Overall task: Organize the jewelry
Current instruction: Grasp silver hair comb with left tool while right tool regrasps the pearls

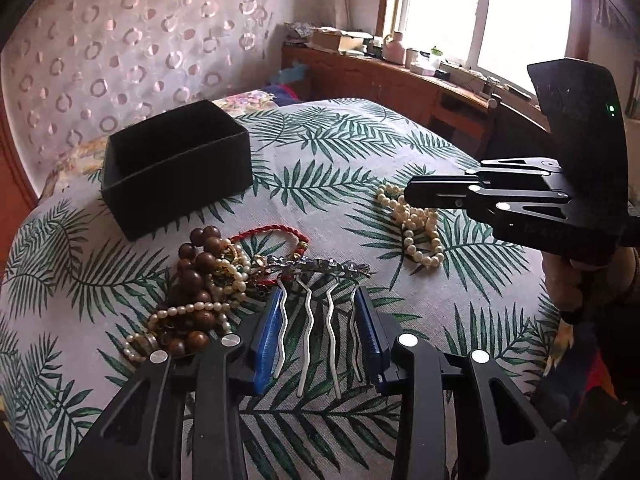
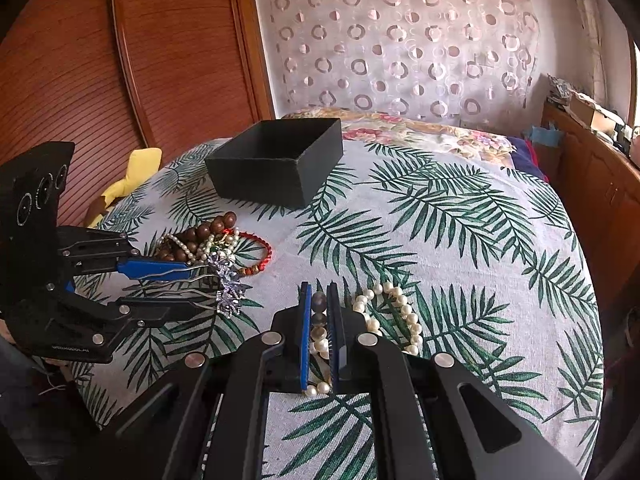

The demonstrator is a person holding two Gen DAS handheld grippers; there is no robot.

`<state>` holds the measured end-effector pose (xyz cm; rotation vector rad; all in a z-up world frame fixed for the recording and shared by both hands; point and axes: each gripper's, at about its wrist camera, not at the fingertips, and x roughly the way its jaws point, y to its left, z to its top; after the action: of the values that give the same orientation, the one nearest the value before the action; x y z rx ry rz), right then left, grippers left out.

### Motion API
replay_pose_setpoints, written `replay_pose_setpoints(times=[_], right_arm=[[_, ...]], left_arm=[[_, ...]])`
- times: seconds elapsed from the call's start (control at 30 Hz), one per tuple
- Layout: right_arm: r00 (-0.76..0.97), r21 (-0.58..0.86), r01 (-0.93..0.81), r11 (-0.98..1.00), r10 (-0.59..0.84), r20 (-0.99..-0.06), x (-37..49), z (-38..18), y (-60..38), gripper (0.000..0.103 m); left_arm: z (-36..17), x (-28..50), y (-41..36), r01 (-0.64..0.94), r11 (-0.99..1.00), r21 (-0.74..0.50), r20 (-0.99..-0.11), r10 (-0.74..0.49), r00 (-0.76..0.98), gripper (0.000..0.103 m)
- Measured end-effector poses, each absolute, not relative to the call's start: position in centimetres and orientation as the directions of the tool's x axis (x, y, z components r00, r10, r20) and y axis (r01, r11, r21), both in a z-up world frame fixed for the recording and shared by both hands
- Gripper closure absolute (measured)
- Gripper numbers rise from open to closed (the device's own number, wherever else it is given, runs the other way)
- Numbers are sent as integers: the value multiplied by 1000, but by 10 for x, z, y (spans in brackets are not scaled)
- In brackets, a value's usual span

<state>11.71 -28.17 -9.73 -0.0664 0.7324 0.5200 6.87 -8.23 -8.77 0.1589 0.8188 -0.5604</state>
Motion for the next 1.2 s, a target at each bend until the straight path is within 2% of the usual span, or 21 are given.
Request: replay_pose_setpoints(times=[0.67, 1.2], right_arm=[[627, 104, -500, 860, 441, -642, 119, -86, -274, 95], [732, 12, -540, 842, 476, -487, 139, 24, -258, 95]], left_arm=[[-67, 70, -71, 503, 861, -76, -681, -414, 604, 69], [-19, 101, -50, 455, 889, -52, -599, -392, 698, 69]])
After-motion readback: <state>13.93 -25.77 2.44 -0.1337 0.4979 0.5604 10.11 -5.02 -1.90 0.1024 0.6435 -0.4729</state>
